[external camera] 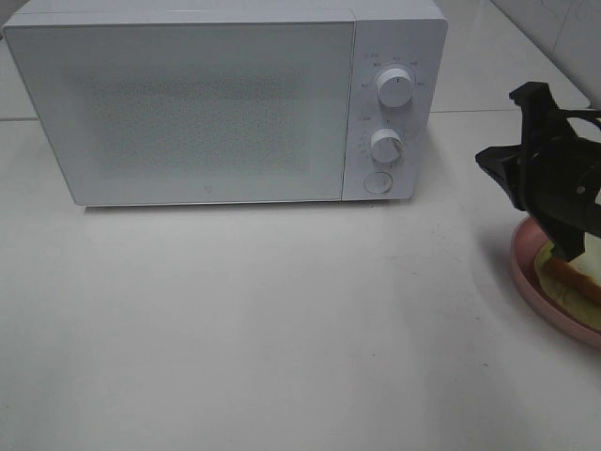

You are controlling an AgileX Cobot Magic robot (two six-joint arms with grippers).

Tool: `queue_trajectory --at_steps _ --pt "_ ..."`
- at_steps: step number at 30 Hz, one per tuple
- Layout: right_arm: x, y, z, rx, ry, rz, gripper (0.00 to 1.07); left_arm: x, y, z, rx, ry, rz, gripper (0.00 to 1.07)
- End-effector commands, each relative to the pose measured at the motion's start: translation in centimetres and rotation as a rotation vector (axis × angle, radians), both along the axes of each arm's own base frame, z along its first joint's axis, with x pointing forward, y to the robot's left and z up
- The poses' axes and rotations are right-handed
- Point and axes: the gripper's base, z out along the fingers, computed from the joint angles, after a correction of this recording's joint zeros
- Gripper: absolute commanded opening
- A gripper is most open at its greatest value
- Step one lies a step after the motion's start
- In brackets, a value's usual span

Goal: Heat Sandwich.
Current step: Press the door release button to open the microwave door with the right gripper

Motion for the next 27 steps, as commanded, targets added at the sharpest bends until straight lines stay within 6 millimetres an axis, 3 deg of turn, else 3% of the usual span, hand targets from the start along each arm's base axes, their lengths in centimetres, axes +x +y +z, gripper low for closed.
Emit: queue_trajectory --at_steps 1,10,11,27 --pt "0.5 0.3 -1.0 0.070 -0.004 -0.003 0.00 -0.3 -0.1 0.0 -0.013 -0.034 0.002 0.97" --pt "1.0 1.3 -3.8 0.116 0.045 0.017 0.00 -0.3 -0.1 0.0 -0.013 -0.034 0.002 0.97" --pt "0.7 2.1 -4.2 0.125 0.065 0.027 0.00 -0.3 -0.1 0.0 -0.013 -0.034 0.002 0.97" --pt "0.8 6.0 -5.2 0.198 0.075 -0.053 0.00 -0.3 -0.1 0.0 -0.013 -0.034 0.002 0.97"
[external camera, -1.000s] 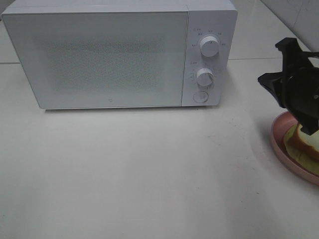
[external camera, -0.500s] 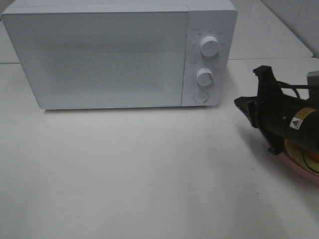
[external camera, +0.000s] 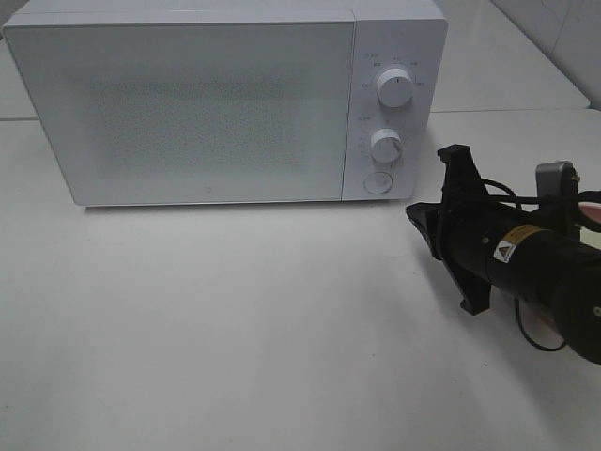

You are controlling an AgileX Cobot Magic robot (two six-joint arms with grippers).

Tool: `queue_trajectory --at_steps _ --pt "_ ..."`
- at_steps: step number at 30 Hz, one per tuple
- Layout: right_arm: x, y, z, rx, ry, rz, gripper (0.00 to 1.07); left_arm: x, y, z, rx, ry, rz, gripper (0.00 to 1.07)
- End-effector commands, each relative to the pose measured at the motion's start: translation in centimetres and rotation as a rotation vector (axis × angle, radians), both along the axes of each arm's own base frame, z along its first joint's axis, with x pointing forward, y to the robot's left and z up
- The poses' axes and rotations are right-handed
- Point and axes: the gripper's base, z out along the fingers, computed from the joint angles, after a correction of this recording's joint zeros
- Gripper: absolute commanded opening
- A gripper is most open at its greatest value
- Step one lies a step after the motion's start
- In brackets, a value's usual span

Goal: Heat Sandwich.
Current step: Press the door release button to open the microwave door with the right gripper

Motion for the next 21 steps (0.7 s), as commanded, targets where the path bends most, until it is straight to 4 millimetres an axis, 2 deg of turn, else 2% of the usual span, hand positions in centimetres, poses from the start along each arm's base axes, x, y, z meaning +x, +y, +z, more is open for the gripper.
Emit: queue_trajectory --at_steps 1,7,13,21 --pt "1.0 1.4 0.6 0.013 -0.055 -0.008 0.00 -0.3 -0.1 0.0 -0.013 -0.034 0.002 0.97" --pt "2.3 2.8 0.7 -0.073 -0.111 0.031 0.00 -0.3 -0.1 0.0 -0.013 -0.034 0.002 0.97" --pt "2.4 2.8 0.2 -0.033 -0.071 -0.112 0.00 -0.3 -0.1 0.0 -0.012 -0.034 0.002 0.97" --pt "3.4 3.2 0.3 0.002 -0.010 -0.171 0.00 -0.3 -0.1 0.0 -0.012 -0.034 0.002 0.97"
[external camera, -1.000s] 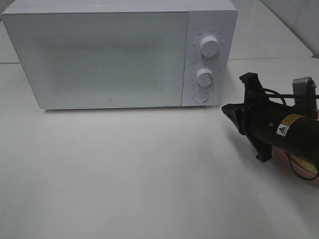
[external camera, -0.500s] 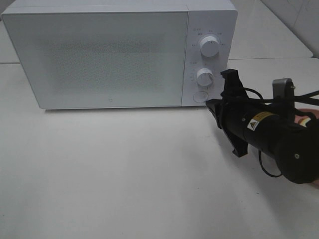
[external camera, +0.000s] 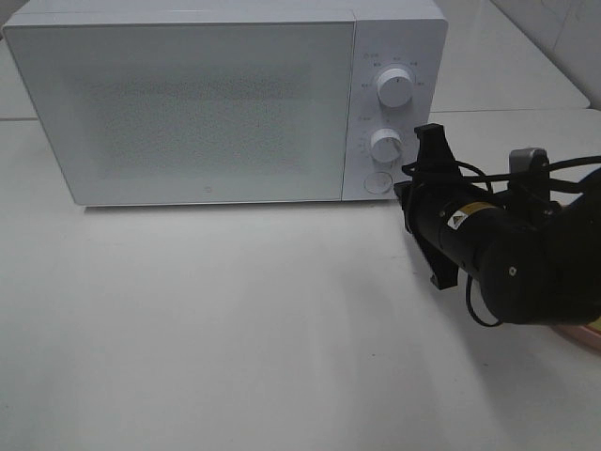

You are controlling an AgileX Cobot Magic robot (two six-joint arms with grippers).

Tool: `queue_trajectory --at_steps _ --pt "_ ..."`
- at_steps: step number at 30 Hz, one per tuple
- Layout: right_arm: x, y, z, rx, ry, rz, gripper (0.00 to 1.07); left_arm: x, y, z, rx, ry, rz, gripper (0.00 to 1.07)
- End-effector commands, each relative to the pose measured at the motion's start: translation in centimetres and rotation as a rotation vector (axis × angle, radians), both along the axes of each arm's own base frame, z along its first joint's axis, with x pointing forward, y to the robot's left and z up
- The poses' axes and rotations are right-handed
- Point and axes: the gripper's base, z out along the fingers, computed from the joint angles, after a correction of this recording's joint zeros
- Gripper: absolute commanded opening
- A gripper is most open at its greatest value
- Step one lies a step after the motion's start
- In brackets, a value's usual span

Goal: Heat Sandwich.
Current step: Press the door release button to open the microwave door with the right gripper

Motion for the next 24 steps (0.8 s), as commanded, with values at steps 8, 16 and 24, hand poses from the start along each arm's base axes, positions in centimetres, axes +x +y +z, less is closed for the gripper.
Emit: queue_trajectory --at_steps 8,16,24 --pt "2.6 1.7 -1.1 0.014 0.029 -0.018 0.00 -0.2 -0.1 0.0 -0.012 -0.028 0.002 0.97" --pt "3.9 2.3 -1.6 0.038 0.023 -0.069 0.01 -0.2 -0.1 0.0 -0.012 -0.027 0.002 0.97" --pt "4.6 2.5 -2.5 0.044 0.038 -0.098 0.02 -0.2 -0.1 0.0 -0.012 -0.027 0.002 0.97"
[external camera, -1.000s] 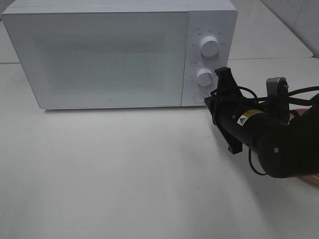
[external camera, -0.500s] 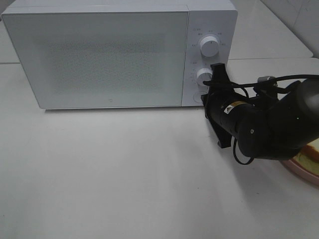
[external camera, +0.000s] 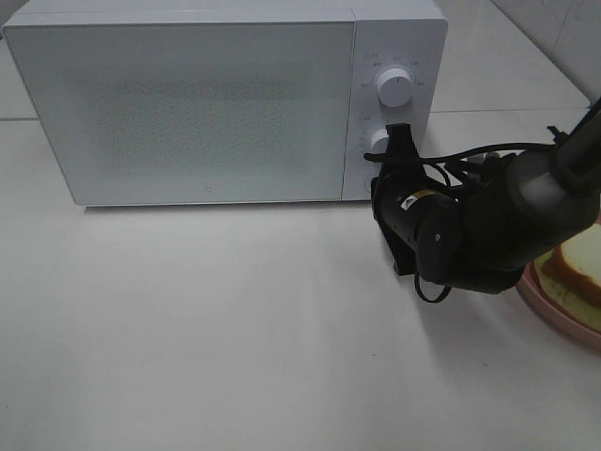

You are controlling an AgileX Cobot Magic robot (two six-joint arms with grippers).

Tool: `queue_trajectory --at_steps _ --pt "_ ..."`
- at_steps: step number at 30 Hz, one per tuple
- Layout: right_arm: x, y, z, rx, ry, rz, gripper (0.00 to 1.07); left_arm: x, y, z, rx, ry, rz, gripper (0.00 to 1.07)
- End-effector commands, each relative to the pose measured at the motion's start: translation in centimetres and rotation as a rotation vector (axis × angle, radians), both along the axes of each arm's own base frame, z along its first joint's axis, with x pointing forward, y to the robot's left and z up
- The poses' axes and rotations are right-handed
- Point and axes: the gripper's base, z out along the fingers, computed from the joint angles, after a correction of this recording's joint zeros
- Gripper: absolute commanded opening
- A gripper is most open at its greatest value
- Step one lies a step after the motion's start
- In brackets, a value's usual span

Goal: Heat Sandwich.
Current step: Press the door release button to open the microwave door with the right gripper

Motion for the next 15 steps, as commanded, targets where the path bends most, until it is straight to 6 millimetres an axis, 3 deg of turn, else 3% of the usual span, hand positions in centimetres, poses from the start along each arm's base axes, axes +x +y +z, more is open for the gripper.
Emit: queue_trajectory --at_steps 1,15 --pt "0.64 0.20 -0.01 0.008 -0.011 -0.030 0.02 -0.19 -0.08 0.03 -0.012 -0.027 0.002 0.97" --pt "1.53 0.63 -0.03 -0.008 -0.011 -0.031 0.03 -0.19 -0.08 0.03 -0.012 -0.027 0.002 0.97"
